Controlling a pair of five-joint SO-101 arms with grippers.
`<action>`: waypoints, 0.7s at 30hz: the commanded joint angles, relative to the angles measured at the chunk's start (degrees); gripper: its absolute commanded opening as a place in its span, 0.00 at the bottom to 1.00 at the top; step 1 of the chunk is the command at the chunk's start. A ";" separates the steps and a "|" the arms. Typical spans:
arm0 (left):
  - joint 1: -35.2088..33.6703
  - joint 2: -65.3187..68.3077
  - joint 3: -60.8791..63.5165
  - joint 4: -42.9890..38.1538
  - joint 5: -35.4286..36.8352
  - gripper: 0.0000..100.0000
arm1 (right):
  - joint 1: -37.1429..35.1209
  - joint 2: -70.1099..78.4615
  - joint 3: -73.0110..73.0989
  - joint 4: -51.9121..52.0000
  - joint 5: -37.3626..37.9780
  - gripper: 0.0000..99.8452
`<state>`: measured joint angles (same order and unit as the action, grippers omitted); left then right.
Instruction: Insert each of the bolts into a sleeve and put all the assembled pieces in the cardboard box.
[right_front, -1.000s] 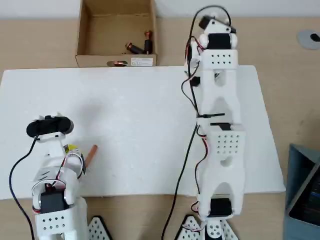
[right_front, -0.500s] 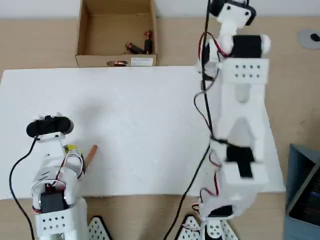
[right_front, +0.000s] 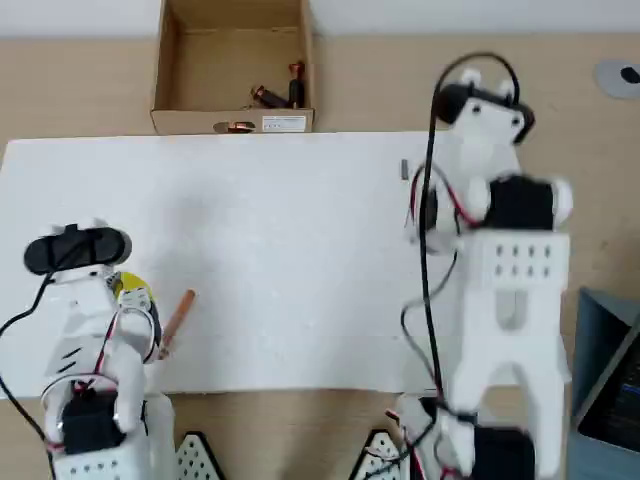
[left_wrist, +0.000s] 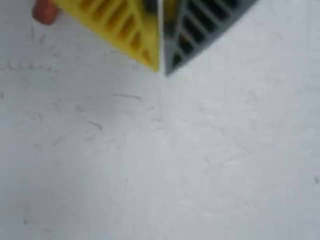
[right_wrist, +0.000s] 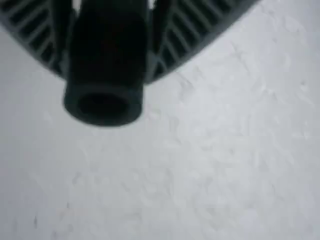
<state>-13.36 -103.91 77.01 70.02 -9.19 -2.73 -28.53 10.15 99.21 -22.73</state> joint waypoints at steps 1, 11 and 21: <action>0.70 0.13 -10.55 6.24 0.00 0.00 | 0.75 -11.74 8.40 -3.96 0.70 0.01; 0.62 14.64 -33.76 16.62 2.73 0.00 | 0.75 -33.36 26.51 -14.95 3.16 0.01; 0.70 51.38 -62.59 30.51 3.52 0.01 | 0.92 -41.10 36.44 -21.98 2.81 0.01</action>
<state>-13.36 -62.15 22.07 98.95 -5.76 -2.64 -67.65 45.23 80.57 -20.09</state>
